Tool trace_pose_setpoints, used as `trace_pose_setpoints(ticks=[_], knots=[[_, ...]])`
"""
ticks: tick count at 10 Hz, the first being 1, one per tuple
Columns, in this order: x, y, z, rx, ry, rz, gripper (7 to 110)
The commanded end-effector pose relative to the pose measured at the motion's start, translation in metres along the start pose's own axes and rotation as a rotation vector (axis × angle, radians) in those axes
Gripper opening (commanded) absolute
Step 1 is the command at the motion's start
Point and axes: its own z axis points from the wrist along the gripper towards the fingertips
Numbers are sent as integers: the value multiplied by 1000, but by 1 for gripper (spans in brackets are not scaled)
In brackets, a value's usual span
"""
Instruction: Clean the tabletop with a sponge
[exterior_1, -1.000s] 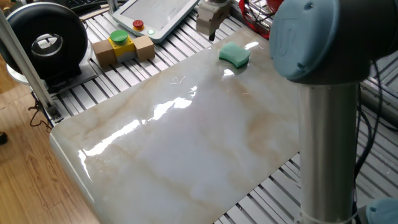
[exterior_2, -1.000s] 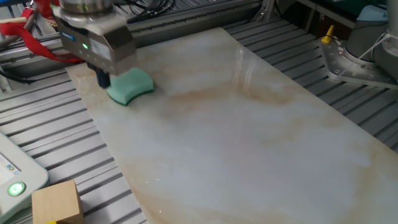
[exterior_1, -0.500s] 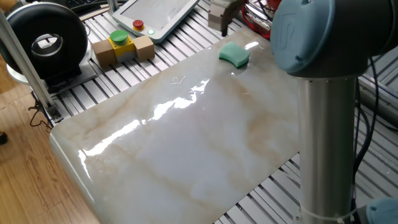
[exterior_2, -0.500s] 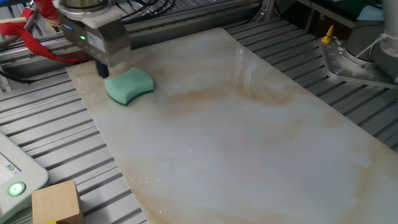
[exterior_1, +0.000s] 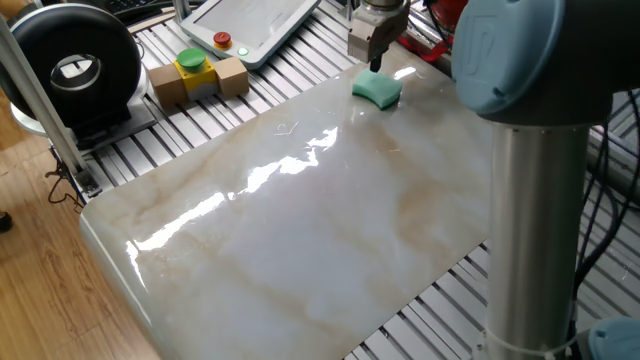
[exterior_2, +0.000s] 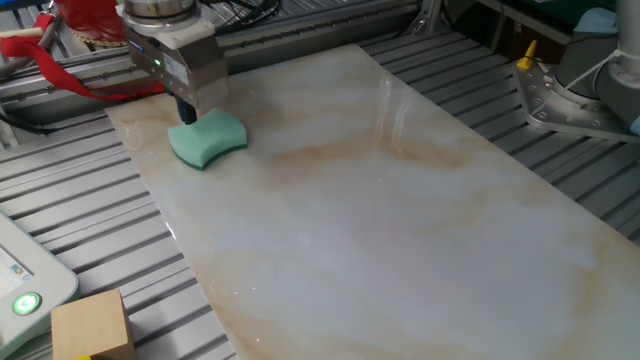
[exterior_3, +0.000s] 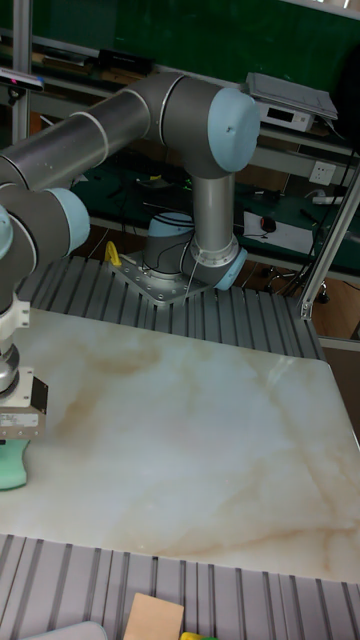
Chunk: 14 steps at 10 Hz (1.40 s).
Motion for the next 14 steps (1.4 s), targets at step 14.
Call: trace_pose_setpoints(ticks=[14], knots=[[-16,35,5,-93,-88,109,7]])
